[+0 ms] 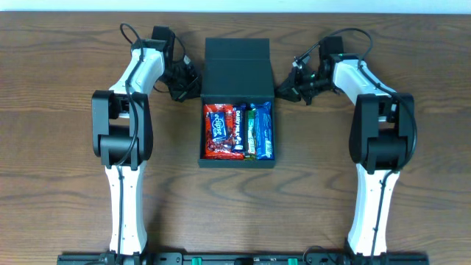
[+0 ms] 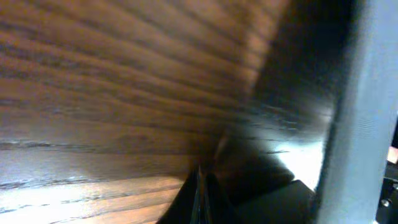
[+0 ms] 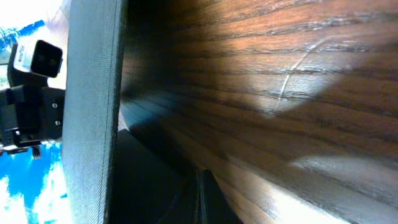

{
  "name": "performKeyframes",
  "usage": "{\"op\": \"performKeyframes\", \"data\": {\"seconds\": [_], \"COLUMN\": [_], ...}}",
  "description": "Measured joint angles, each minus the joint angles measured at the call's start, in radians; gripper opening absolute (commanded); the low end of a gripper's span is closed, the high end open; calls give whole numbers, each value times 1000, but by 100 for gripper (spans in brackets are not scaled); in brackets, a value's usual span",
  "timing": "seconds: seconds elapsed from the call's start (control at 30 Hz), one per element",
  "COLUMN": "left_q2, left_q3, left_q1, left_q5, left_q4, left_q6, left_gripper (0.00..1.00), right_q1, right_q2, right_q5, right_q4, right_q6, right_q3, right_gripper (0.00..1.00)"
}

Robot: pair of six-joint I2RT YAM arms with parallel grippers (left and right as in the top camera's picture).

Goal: Pack container
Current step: 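Move both grippers to the raised box lid edges, then push the lid down with both grippers to close the box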

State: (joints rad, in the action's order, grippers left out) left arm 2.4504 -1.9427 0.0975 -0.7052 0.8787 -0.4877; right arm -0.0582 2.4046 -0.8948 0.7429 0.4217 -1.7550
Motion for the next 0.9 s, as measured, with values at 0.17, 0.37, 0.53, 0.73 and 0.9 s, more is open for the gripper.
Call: {"op": "performKeyframes", "data": {"seconds": [0.17,0.37,0.53,0.73,0.9], "left_q2": [0,0,0,0,0], "left_q3": [0,0,-2,-84,-200], "left_q1": [6,9,6,-2,-13], "left_q5": [-6,-34,-51,-56,-58], "left_q4": [-14,-37,-39,19,63], "left_q6": [-6,-2,31,96,153], "left_gripper": [5,6,6,6,6], "right_q1": [-2,-5,-4,-4,-3], "right_q2": [4,5,7,7,-3], "right_q5": [-44,-101,-129,-143,-143], "right_q4": [-61,-121,-153,-153,-141], "right_q6": [6,9,5,-22,-52], "right_q3": [0,0,0,-20,-44], "right_gripper": [1,2,2,2,2]}}
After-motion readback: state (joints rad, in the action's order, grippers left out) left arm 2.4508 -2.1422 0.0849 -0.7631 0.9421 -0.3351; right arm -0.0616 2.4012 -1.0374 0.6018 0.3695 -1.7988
